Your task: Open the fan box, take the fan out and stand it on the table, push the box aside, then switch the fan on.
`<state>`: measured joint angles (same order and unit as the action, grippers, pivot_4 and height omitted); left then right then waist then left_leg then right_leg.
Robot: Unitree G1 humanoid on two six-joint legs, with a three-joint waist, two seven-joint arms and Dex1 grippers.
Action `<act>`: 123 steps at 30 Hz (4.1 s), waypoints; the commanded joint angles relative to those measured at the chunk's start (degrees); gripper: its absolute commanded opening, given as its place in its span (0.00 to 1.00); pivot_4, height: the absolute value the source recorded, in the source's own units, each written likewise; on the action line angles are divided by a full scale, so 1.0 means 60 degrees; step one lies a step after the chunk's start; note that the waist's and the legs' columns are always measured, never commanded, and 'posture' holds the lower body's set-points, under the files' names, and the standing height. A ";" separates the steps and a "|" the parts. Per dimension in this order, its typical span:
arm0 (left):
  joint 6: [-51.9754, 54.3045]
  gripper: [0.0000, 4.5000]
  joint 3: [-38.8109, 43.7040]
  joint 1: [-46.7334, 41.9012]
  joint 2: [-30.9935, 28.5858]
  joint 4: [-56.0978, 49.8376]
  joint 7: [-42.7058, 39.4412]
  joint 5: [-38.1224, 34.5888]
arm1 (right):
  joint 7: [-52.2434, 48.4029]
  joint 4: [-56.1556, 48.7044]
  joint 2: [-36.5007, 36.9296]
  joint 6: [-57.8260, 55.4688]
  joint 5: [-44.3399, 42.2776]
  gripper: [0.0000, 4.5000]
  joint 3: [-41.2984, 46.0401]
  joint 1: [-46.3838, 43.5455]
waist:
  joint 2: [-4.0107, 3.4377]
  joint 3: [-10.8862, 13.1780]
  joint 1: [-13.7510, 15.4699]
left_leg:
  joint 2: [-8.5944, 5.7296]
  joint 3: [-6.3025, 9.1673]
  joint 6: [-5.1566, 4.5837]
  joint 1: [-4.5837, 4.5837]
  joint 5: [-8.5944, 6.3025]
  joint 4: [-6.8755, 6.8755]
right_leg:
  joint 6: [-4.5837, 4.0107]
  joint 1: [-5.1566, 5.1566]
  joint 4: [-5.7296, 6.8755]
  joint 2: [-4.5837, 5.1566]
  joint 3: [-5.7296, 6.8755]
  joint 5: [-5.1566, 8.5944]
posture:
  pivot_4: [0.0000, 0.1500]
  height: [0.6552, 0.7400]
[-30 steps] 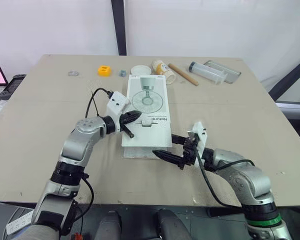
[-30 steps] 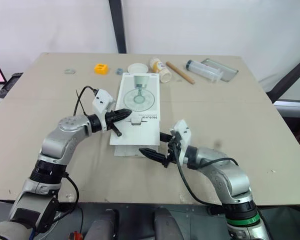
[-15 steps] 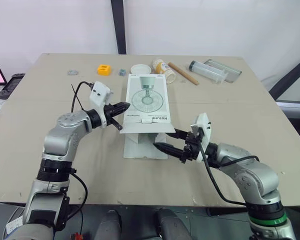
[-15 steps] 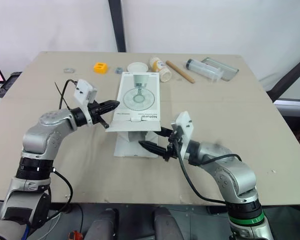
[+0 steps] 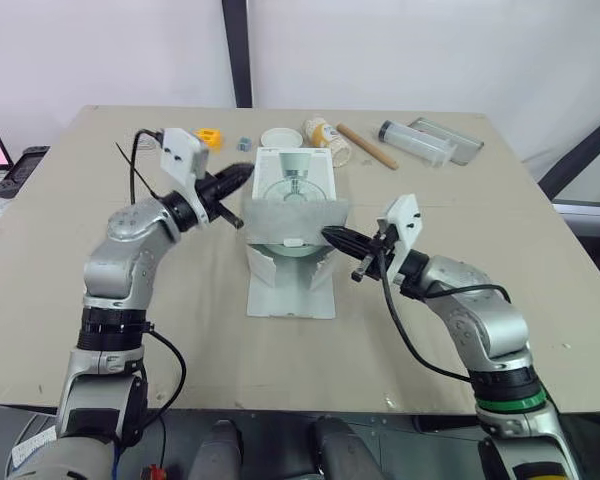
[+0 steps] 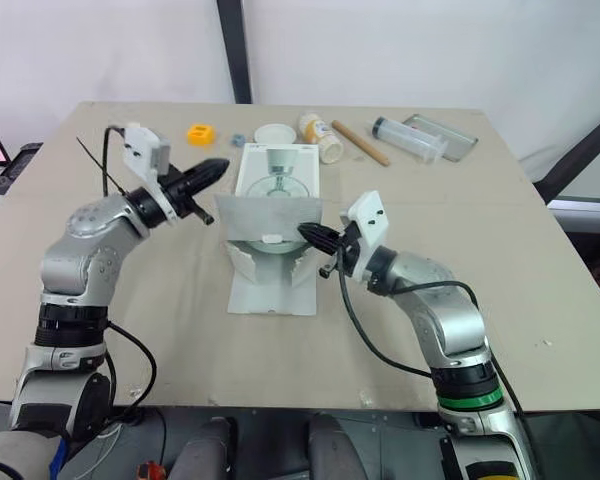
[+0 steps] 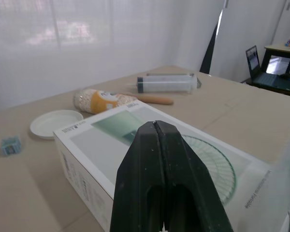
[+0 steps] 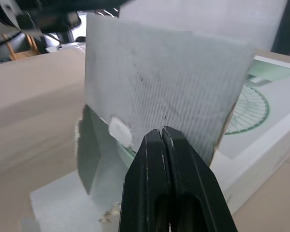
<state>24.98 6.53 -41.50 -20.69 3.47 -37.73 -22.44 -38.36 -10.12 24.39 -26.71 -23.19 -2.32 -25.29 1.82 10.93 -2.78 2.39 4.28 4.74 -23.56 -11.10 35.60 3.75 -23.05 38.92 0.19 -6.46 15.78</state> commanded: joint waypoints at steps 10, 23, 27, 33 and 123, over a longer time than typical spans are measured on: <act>-0.0016 0.00 -0.0991 0.0431 0.0419 -0.0171 -0.0072 0.0191 | 0.0724 0.0615 -0.0422 0.0051 0.1227 0.00 -0.0492 -0.0637 | 0.0000 0.0000 -0.0001 | 0.0000 0.0001 0.0000 -0.0002 0.0000 0.0000 | -0.0010 -0.0001 0.0001 0.0000 0.0000 -0.0006 | 1.00 1.00; -0.0113 0.00 -0.1826 0.0937 0.0531 0.0476 -0.0012 0.0986 | 0.0838 0.0540 -0.0501 -0.0144 0.1470 0.00 -0.0507 -0.0684 | 0.0000 -0.0001 -0.0001 | -0.0001 0.0001 0.0000 0.0002 0.0000 0.0001 | -0.0046 0.0001 0.0002 -0.0001 0.0000 -0.0028 | 1.00 1.00; -0.0103 0.00 -0.1853 0.0929 0.0590 0.0520 0.0005 0.1074 | 0.0594 0.0189 -0.0465 -0.0291 0.1198 0.00 -0.0488 -0.0683 | 0.0000 -0.0001 -0.0001 | 0.0000 0.0001 0.0000 0.0002 0.0000 0.0001 | -0.0046 0.0001 0.0002 -0.0002 0.0000 -0.0028 | 1.00 1.00; 0.0000 0.00 -0.1884 0.0969 0.0633 0.0484 0.0023 0.1188 | 0.0139 -0.0827 -0.0402 -0.1057 0.0806 0.00 -0.0917 -0.0312 | 0.0000 -0.0001 -0.0001 | 0.0000 0.0001 0.0000 0.0002 0.0000 0.0001 | -0.0040 0.0001 0.0002 -0.0002 0.0000 -0.0025 | 1.00 1.00; 0.0248 0.00 -0.1939 0.1092 0.0692 0.0101 0.0079 0.1239 | 0.1095 0.2075 -0.0587 0.1401 0.1368 0.00 0.1220 -0.1330 | -0.0003 -0.0002 -0.0020 | -0.0001 0.0001 0.0000 0.0012 0.0001 0.0001 | -0.0021 0.0008 0.0005 -0.0001 -0.0001 -0.0015 | 1.00 1.00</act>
<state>26.05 -4.68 -35.73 -16.53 5.22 -37.43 -15.20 -31.00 3.82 20.18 -19.90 -13.57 3.64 -31.06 1.81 10.91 -2.90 2.38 4.29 4.74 -23.49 -11.10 35.61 3.62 -23.00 38.95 0.19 -6.47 15.69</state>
